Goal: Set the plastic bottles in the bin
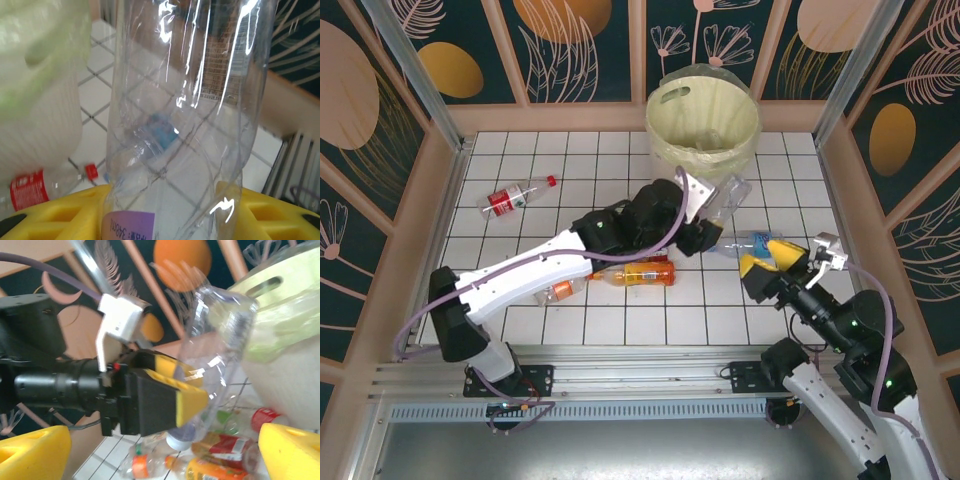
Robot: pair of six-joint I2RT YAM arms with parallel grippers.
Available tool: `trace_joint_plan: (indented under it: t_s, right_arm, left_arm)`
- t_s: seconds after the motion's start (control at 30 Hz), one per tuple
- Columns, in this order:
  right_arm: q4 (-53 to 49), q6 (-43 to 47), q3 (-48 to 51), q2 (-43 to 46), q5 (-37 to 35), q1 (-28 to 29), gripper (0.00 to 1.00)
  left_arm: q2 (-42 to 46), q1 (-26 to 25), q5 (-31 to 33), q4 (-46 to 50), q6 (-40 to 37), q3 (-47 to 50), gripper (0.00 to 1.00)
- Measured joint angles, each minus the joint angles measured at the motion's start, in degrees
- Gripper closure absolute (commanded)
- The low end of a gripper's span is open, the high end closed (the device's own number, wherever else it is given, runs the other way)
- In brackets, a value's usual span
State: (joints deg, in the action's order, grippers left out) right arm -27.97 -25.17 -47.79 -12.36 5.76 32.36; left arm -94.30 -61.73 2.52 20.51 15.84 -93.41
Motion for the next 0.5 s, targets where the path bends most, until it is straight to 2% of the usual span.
trace_joint_plan:
  t_s: [0.13,0.27,0.5]
  right_arm:
    - [1.86,-0.74,1.68,0.39,-5.31,0.00,0.03]
    - [2.73,-0.50,2.89,0.37,-6.23,0.00,0.03]
    - [3.82,0.39,3.52,0.37,-7.50,0.00,0.03]
  left_arm:
    - [-5.49,2.47,0.63,-0.74,0.83,-9.79,0.49]
    - [-10.36,6.03,1.20,-1.53,1.70,-18.32,0.49]
    - [-15.87,10.03,3.15,-5.27,2.60,-27.50,0.49]
